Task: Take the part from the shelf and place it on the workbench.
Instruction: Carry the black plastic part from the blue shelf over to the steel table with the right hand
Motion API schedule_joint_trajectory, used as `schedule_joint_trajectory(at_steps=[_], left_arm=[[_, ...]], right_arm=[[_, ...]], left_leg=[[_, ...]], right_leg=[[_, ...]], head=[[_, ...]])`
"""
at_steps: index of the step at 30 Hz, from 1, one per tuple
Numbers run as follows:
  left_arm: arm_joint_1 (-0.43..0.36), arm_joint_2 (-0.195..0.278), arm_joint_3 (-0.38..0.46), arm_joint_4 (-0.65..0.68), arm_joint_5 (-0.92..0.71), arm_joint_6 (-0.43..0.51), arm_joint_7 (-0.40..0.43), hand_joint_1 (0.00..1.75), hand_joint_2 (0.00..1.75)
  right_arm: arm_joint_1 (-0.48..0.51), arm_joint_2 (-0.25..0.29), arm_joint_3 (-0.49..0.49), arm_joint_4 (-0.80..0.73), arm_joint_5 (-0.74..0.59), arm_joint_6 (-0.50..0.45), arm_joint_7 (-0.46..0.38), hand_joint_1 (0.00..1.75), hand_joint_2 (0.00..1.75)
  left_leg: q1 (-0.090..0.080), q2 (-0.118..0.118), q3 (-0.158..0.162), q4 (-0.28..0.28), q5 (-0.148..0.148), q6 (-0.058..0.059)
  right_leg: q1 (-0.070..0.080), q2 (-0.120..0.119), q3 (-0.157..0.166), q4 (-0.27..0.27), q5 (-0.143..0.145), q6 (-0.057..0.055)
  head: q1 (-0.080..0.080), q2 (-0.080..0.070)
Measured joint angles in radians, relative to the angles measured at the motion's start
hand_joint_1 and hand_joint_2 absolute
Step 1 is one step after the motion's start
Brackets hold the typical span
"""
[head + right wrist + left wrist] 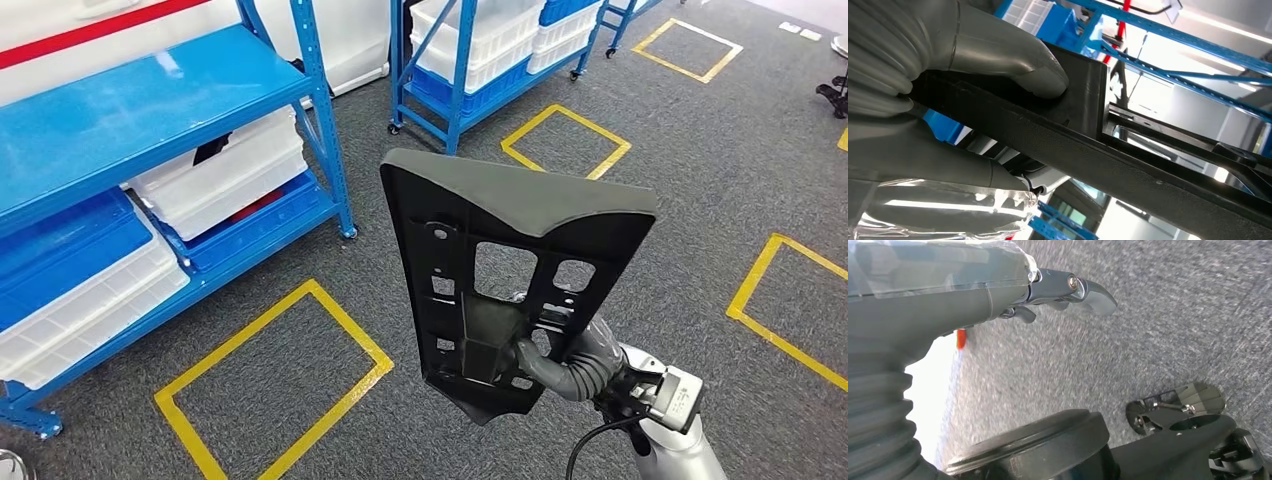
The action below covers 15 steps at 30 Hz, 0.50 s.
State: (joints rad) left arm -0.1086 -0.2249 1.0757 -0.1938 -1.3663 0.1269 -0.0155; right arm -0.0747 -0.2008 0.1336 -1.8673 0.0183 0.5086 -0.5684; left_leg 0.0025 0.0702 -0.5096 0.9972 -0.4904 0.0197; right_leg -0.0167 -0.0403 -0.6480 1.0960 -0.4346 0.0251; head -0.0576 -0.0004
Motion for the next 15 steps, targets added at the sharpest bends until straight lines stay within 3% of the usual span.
schedule_joint_trajectory(at_steps=[2, 5, 7, 9, 10, 11, 12, 13, 15], left_arm=[[0.000, 0.003, -0.004, 0.000, -0.011, -0.003, -0.004, 0.00, 1.75], [-0.002, 0.006, -0.007, 0.000, -0.013, -0.003, -0.023, 0.00, 1.75], [-0.003, 0.008, -0.007, 0.000, -0.010, -0.002, -0.033, 0.00, 1.75], [-0.007, 0.008, -0.007, 0.000, -0.006, -0.001, -0.035, 0.00, 1.75], [-0.011, 0.008, -0.007, 0.000, -0.005, 0.000, -0.034, 0.00, 1.75], [-0.015, 0.008, -0.006, 0.000, -0.004, 0.000, -0.032, 0.00, 1.75], [-0.018, 0.008, -0.006, 0.000, -0.004, 0.001, -0.030, 0.00, 1.75], [-0.019, 0.008, -0.006, 0.000, -0.004, 0.001, -0.028, 0.00, 1.75], [-0.015, 0.007, -0.006, 0.000, -0.004, 0.001, -0.027, 0.00, 1.75]], right_arm=[[0.001, 0.001, 0.000, -0.011, -0.006, 0.008, 0.001, 1.75, 1.75], [0.002, 0.001, 0.001, -0.023, -0.007, 0.011, 0.009, 1.75, 1.75], [-0.006, 0.001, 0.002, -0.025, -0.007, 0.013, 0.015, 1.75, 1.75], [-0.022, 0.000, 0.005, -0.021, -0.007, 0.016, 0.017, 1.75, 1.75], [-0.028, 0.000, 0.007, -0.017, -0.006, 0.018, 0.019, 1.75, 1.75], [-0.033, 0.000, 0.010, -0.014, -0.002, 0.019, 0.020, 1.75, 1.75], [-0.037, 0.000, 0.013, -0.011, 0.002, 0.019, 0.022, 1.75, 1.75], [-0.040, 0.000, 0.016, -0.008, 0.007, 0.018, 0.025, 1.75, 1.75], [-0.046, 0.000, 0.022, -0.006, 0.014, 0.014, 0.029, 1.75, 1.75]], left_leg=[[-0.004, 0.017, 0.003, 0.000, -0.007, -0.011], [-0.004, 0.033, 0.013, 0.001, -0.018, -0.027], [-0.002, -0.004, -0.003, 0.050, -0.053, -0.036], [0.000, -0.051, -0.064, 0.179, -0.119, -0.041], [-0.001, -0.060, -0.096, 0.246, -0.144, -0.041], [-0.001, -0.064, -0.117, 0.288, -0.151, -0.041], [-0.001, -0.066, -0.120, 0.292, -0.136, -0.040], [0.000, -0.069, -0.107, 0.255, -0.101, -0.039], [0.002, -0.100, -0.058, 0.125, -0.024, -0.033]], right_leg=[[0.009, -0.022, 0.038, -0.071, 0.009, -0.014], [0.011, 0.004, 0.039, -0.077, 0.006, -0.032], [0.005, 0.024, 0.042, -0.084, 0.010, -0.042], [0.004, 0.042, 0.041, -0.086, 0.012, -0.050], [0.006, 0.052, 0.041, -0.085, 0.012, -0.051], [0.006, 0.063, 0.041, -0.084, 0.012, -0.052], [0.007, 0.075, 0.041, -0.082, 0.011, -0.052], [0.007, 0.089, 0.041, -0.079, 0.011, -0.051], [0.008, 0.115, 0.039, -0.072, 0.009, -0.047]], head=[[0.000, 0.000], [0.000, 0.000], [0.000, 0.000], [0.000, 0.000], [0.000, 0.000], [0.000, 0.000], [0.000, 0.000], [0.000, 0.000], [0.000, 0.000]])
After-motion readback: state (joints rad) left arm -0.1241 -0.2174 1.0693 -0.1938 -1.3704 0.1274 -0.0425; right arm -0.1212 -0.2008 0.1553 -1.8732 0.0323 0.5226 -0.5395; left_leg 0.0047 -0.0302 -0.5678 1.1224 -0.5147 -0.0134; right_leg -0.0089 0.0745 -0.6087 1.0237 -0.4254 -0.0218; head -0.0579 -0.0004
